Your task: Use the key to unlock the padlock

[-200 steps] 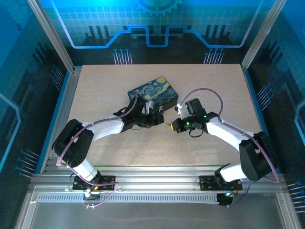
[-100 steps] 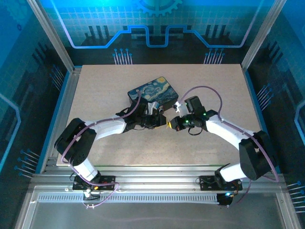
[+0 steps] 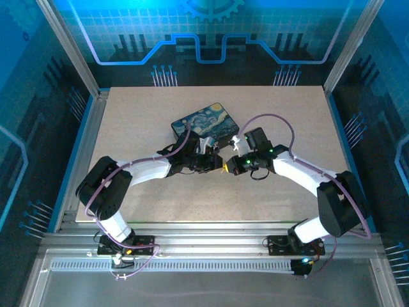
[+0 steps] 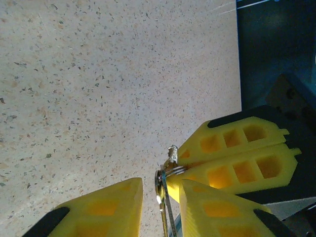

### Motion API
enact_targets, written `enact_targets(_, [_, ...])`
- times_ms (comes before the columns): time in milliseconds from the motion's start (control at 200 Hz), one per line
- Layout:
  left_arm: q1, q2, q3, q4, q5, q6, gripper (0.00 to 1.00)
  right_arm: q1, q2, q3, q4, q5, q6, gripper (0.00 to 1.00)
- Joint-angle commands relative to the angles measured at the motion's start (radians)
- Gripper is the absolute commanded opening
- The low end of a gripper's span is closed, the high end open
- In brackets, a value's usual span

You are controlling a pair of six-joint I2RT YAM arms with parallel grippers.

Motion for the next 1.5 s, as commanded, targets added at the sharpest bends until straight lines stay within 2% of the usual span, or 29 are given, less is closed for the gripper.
enact_targets(0, [-0.004, 0.017, 0.026, 0.011, 0.021, 0.016, 0.25, 0.014, 0.019, 0.032, -0.039, 0.012, -0.027, 0.00])
enact_targets(120, [-0.003, 0.019, 0.024, 0.013, 0.020, 0.019, 0.23, 0.018, 0.026, 0.036, -0.049, 0.022, -0.032, 0.00])
enact_targets(245, [-0.004, 0.021, 0.022, 0.013, 0.021, 0.023, 0.15, 0.020, 0.028, 0.036, -0.050, 0.023, -0.032, 0.00])
enact_targets(440, [-0.003, 0.023, 0.021, 0.011, 0.030, 0.024, 0.13, 0.020, 0.031, 0.038, -0.047, 0.030, -0.024, 0.00])
enact_targets(560, [-0.003, 0.026, 0.021, 0.006, 0.029, 0.027, 0.00, 0.020, 0.037, 0.042, -0.050, 0.027, -0.024, 0.00])
enact_targets(640, [-0.003, 0.028, 0.022, 0.006, 0.030, 0.027, 0.00, 0.019, 0.034, 0.043, -0.050, 0.027, -0.027, 0.00])
enact_targets(750, [-0.002, 0.024, 0.016, 0.016, 0.038, 0.038, 0.00, 0.017, 0.025, 0.046, -0.079, 0.036, -0.055, 0.11])
enact_targets(865, [0.004, 0.014, 0.015, 0.010, 0.050, 0.056, 0.00, -0.012, -0.011, 0.043, -0.106, 0.027, -0.088, 0.34])
enact_targets(980, [0.012, 0.009, 0.017, 0.005, 0.088, 0.084, 0.00, -0.063, -0.069, 0.026, -0.086, -0.055, -0.104, 0.45])
enact_targets(1106, [0.019, 0.005, 0.015, 0.029, 0.138, 0.091, 0.00, -0.101, -0.091, 0.007, -0.021, -0.224, -0.112, 0.49])
enact_targets(1311, [0.041, 0.007, -0.009, 0.151, 0.225, 0.033, 0.00, -0.180, -0.048, -0.071, 0.126, -0.491, -0.096, 0.50])
enact_targets(1496, [0.053, 0.005, -0.017, 0.193, 0.254, 0.012, 0.00, -0.225, -0.016, -0.123, 0.232, -0.557, -0.040, 0.49])
